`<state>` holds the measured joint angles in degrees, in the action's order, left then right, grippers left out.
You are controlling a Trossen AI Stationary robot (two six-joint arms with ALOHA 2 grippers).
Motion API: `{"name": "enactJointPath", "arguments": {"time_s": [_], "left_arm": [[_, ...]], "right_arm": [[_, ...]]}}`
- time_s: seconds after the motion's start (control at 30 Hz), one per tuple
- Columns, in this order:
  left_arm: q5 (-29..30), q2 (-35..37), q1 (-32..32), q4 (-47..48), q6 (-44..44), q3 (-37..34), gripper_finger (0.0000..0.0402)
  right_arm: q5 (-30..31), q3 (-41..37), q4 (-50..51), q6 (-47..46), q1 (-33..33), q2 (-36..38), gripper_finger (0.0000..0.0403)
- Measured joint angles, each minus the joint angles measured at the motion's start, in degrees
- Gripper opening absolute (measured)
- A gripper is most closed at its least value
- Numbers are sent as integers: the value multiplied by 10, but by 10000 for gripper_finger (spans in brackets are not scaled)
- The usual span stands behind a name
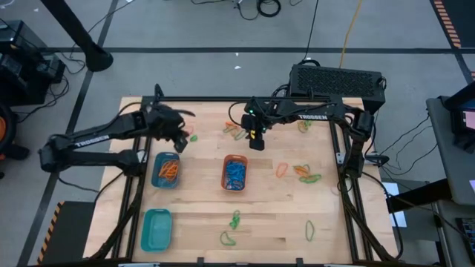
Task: Sort rubber bands into baskets
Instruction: Put the orange rubber band into the blue bin
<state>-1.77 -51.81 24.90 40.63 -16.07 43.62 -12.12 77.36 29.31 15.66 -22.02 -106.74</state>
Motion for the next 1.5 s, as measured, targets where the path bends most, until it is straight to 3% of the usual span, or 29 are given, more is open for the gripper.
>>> {"name": "enactJointPath", "arguments": {"time_s": [0.4, 0.67, 0.83, 1.1, 1.5], "left_arm": [[-29, 21, -130, 179, -172, 0, 0], [-29, 20, -191, 206, -239, 0, 0], [-27, 20, -210, 215, -243, 0, 4], [-24, 20, -224, 227, -255, 0, 49], [43, 20, -224, 251, -241, 0, 106]], "right_arm": [[0, 0, -4, -2, 0, 0, 125], [0, 0, -4, -2, 4, 0, 125], [0, 0, -4, -2, 12, 0, 125], [0, 0, -3, -1, 26, 0, 125], [0, 0, 4, 0, 26, 0, 125]]}}
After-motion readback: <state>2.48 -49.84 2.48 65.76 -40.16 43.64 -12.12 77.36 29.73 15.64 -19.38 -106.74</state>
